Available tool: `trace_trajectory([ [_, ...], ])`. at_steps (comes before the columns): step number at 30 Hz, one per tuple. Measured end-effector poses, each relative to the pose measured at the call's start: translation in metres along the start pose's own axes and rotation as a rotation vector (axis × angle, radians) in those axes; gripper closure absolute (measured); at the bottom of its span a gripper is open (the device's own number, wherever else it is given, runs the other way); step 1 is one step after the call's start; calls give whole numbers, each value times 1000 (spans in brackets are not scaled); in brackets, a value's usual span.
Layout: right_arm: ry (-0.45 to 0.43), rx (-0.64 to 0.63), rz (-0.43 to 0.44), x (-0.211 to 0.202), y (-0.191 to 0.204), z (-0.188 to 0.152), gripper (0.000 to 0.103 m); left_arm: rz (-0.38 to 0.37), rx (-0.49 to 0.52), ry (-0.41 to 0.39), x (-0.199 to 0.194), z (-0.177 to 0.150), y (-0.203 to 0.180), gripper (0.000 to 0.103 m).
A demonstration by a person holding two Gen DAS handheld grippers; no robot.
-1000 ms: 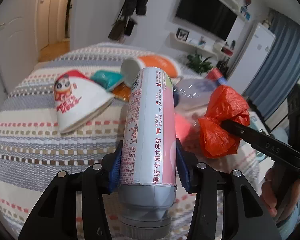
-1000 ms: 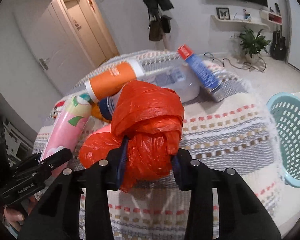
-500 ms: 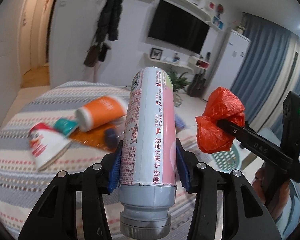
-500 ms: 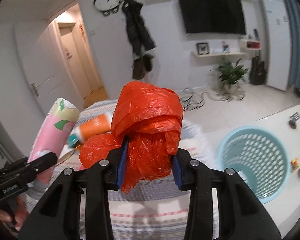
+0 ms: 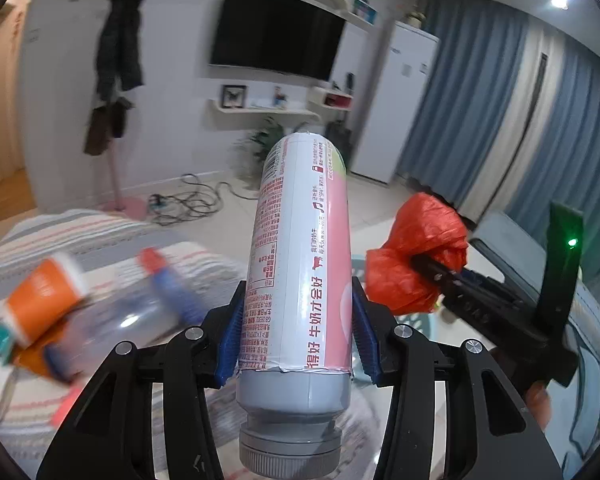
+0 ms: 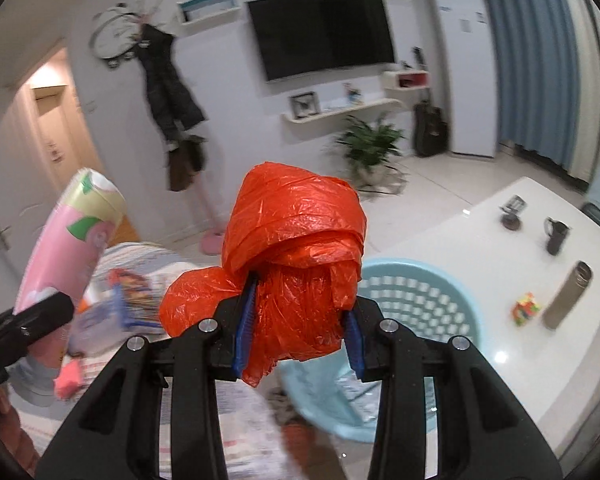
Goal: Collect trash
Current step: 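Move both items over the blue basket and release them inside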
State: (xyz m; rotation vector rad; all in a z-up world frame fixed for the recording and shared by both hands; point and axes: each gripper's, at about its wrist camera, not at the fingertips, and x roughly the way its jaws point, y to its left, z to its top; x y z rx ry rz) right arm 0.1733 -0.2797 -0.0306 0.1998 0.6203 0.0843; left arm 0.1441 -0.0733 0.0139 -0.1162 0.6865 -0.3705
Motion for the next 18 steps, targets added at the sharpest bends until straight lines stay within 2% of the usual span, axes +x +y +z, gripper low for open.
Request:
trace_trajectory([
  [3,41,37,-58,18,-29,-4,68,-45,10,39,33,3,-18,57],
  [10,174,116,-156,63,-70,-28,68,-76,9,136,99,-8,-34,57],
  [18,275,149,-215,91,-95,-51,62,-125,-30,240,138,-26,-37,56],
])
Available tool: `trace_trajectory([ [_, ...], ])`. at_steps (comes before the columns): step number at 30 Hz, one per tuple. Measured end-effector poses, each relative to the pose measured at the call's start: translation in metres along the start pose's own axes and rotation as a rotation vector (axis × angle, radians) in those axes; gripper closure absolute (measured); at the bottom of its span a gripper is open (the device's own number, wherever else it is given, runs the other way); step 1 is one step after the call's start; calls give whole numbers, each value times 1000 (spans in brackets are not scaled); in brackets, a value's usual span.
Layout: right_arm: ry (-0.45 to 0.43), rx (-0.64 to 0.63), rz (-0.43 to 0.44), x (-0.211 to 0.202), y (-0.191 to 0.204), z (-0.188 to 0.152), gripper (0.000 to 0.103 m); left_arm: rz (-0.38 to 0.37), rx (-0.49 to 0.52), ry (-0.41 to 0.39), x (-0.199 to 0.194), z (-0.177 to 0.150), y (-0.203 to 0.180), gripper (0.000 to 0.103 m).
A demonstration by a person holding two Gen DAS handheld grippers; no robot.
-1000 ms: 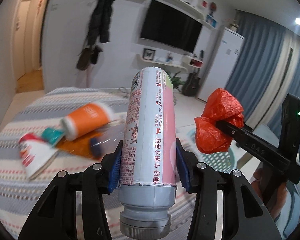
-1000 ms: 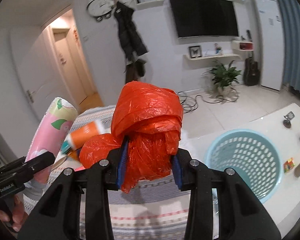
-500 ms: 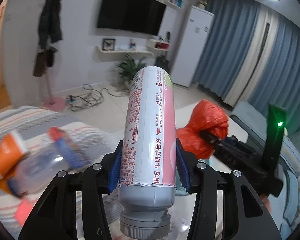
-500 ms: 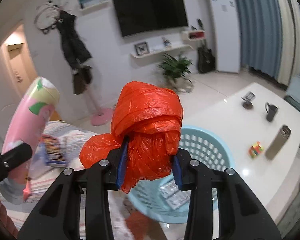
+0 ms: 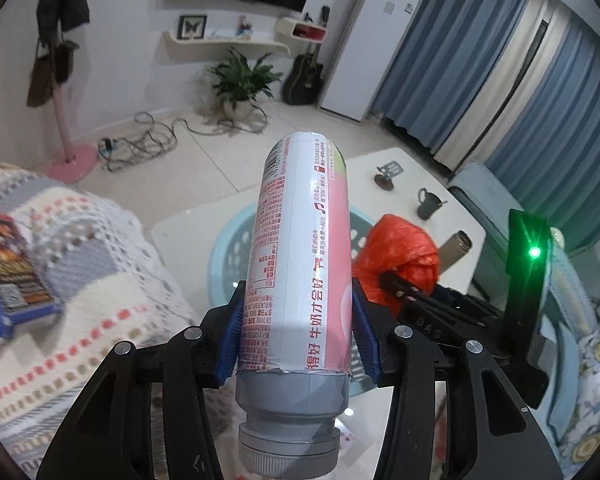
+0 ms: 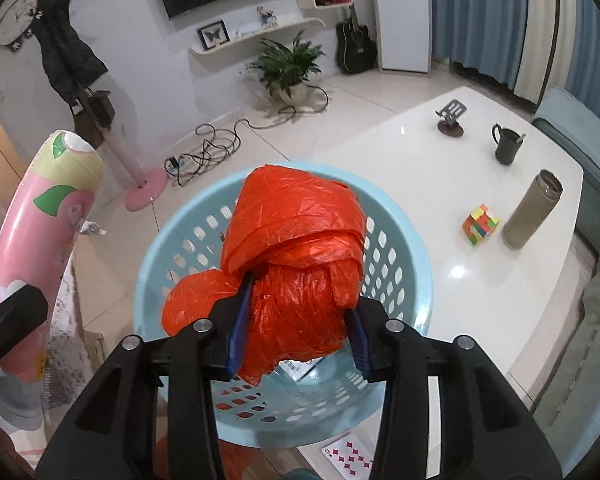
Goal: Collect trash
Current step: 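Move both items over the blue basket and release them inside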
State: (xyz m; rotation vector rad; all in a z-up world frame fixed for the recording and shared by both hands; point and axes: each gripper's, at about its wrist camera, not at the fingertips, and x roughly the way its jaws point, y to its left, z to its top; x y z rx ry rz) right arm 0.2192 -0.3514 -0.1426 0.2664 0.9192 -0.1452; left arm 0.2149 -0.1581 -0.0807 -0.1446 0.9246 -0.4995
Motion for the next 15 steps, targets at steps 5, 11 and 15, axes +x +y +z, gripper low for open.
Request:
trace_trajectory([
  [5,16,3,-8,4,-4,-3,51,-16,-7,-14,-2,-1,-1,51],
  [11,20,7,-2,1,-5,-7,50,-13,-7,-25,-12,-8,2,51],
  [15,16,-6,3,-6,-1,-10,50,-7,-17,-33,-21,-16,3,51],
])
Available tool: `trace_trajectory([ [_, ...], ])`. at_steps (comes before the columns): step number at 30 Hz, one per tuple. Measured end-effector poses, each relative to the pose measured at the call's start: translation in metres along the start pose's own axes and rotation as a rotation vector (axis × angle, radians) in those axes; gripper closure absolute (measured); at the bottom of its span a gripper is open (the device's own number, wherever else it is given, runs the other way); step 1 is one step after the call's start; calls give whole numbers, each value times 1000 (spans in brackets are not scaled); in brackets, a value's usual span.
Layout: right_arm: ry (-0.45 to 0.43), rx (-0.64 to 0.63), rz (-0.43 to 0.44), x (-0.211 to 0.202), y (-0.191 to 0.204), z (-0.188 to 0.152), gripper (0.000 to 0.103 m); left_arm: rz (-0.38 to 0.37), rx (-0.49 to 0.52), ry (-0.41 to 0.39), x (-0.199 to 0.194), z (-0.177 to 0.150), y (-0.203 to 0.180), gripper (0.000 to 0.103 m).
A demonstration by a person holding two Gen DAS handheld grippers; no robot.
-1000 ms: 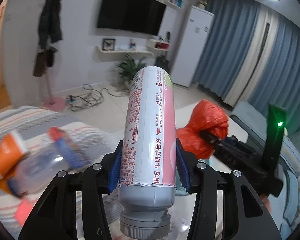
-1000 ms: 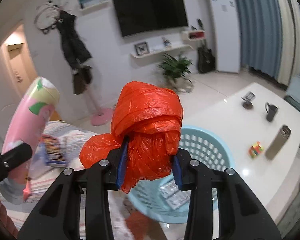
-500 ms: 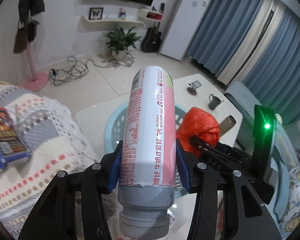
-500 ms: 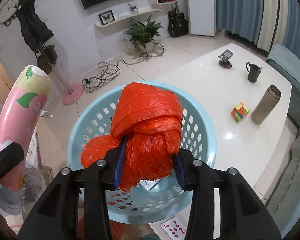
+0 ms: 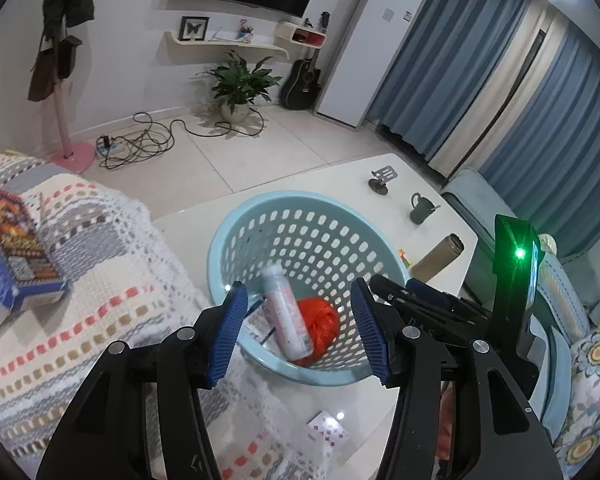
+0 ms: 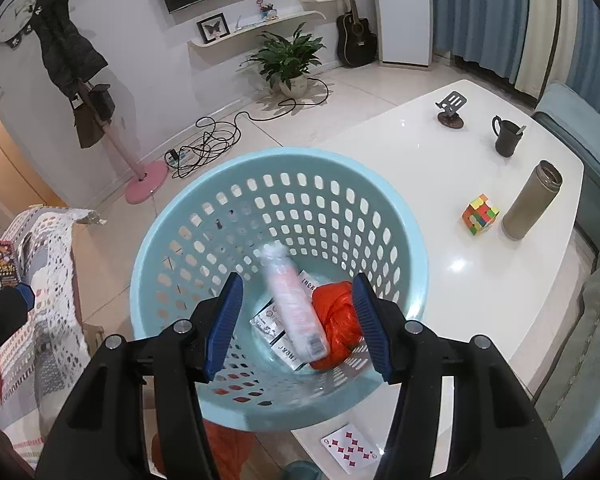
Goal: Collect trash
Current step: 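Move both items over the blue basket and release them inside, then grasp the blue box with the right gripper while the left gripper grasps the paper cup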
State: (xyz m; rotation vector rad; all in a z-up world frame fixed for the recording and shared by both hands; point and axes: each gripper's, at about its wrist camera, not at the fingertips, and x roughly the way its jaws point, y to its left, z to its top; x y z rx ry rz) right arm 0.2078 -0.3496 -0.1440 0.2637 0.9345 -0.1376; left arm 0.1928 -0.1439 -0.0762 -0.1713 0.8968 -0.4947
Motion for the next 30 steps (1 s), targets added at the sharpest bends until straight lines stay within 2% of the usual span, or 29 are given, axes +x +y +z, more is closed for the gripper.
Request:
trace_trajectory([
  [9,-80,-72,68,-48,37,-3,50,15,-37,-80,-52,-14,12,51],
  [16,-159,-180,183,-92,96,-14,50,86,-85,-207,-126,-33,41,49],
  [20,-199,-274,246,-110,140,-28,50,174,-124,-275,-165,-48,63,44],
  [23,-211,-337,277,-114,170,-37,50,284,-155,-315,-197,-62,89,41],
  [25,-217,-371,292,-114,186,-41,49,352,-191,-337,-217,-71,109,35],
  [30,-185,-441,328,-100,230,-44,47,508,-308,-368,-261,-96,170,34],
])
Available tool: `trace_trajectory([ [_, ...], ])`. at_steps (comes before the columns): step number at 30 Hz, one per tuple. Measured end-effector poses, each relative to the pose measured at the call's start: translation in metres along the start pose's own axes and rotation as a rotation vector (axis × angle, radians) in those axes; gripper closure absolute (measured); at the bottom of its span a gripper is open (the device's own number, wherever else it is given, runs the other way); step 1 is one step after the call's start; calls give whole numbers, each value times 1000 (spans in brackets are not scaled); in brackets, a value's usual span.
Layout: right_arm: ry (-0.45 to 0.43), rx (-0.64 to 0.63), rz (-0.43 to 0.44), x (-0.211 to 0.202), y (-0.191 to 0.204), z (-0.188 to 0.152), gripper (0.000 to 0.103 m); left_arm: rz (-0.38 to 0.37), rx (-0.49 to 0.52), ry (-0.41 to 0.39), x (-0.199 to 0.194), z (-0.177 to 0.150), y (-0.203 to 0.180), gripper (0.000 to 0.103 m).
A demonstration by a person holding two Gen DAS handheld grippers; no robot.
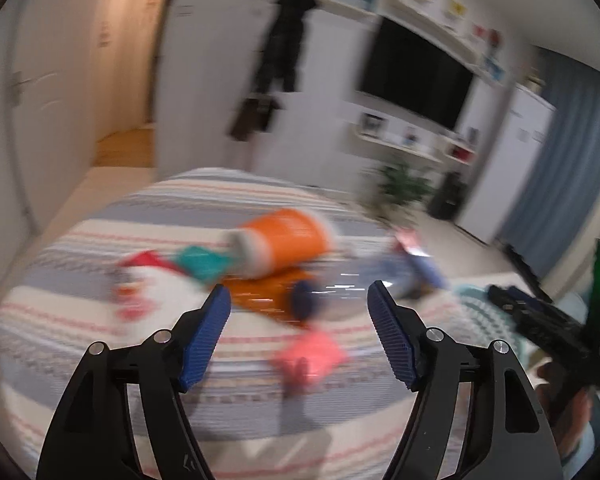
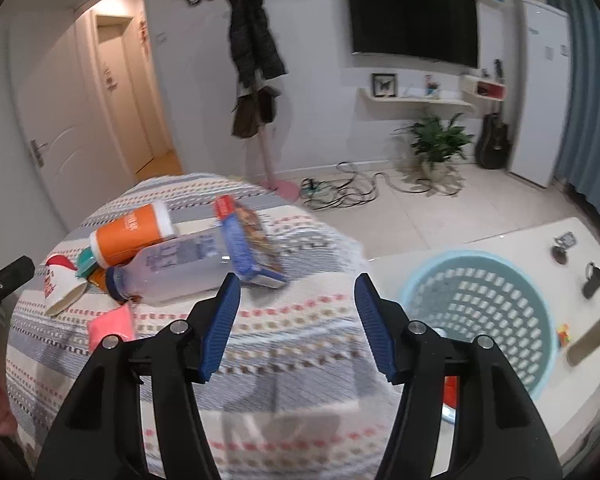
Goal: Collect trash
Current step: 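Grasp the blue box with the right gripper while the left gripper grasps the paper cup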
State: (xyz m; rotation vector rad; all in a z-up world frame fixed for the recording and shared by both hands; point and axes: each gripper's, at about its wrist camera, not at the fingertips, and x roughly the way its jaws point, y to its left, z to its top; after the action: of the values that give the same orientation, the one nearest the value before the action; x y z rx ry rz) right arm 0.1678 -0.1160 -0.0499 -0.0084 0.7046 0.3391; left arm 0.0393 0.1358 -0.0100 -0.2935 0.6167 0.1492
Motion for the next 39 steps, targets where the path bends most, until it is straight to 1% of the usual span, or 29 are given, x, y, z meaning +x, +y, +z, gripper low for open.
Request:
trace_trajectory([
  [2,10,-21,5,11,10,4,44,46,-59,13,0,0,33,34],
  [3,16,-32,-2,17,15,6,43,53,-86,23,1,2,44,34],
  [7,51,-63,0,40,28,13,43,47,-187,76,12,0,88,34],
  [9,57,-78,-10,51,33,18,43,23,-222,108,20,-3,98,34],
  [13,93,-105,-22,71,39,26,44,25,-233,142,37,-3,104,34],
  [15,117,-112,-25,80,39,28,54,14,-238,159,45,0,104,34],
  [16,129,-109,-22,83,38,29,64,10,-239,163,48,-1,106,34],
  [17,136,-102,-15,84,35,31,72,7,-237,166,50,0,106,34],
  [19,142,-82,1,85,29,35,77,7,-229,172,53,-2,110,34],
  [23,161,-58,21,90,19,42,77,-8,-230,183,61,-2,112,34],
  [30,214,-46,43,110,15,43,77,6,-232,214,78,-1,111,34],
  [31,219,-41,46,112,14,43,78,14,-226,209,79,0,110,34],
  [32,219,-38,46,114,13,42,85,18,-223,210,81,0,110,34],
  [33,218,-41,45,115,12,42,87,24,-220,208,82,2,109,34],
  [35,212,-46,43,115,12,41,88,31,-213,205,86,5,108,34],
  [36,207,-48,43,114,12,40,88,35,-209,201,87,6,108,34],
  [37,199,-50,44,112,13,40,88,45,-209,196,88,7,108,39],
  [38,190,-54,41,110,13,39,88,56,-207,194,89,8,108,39],
  [39,179,-57,37,108,13,39,88,57,-206,189,88,9,107,44],
])
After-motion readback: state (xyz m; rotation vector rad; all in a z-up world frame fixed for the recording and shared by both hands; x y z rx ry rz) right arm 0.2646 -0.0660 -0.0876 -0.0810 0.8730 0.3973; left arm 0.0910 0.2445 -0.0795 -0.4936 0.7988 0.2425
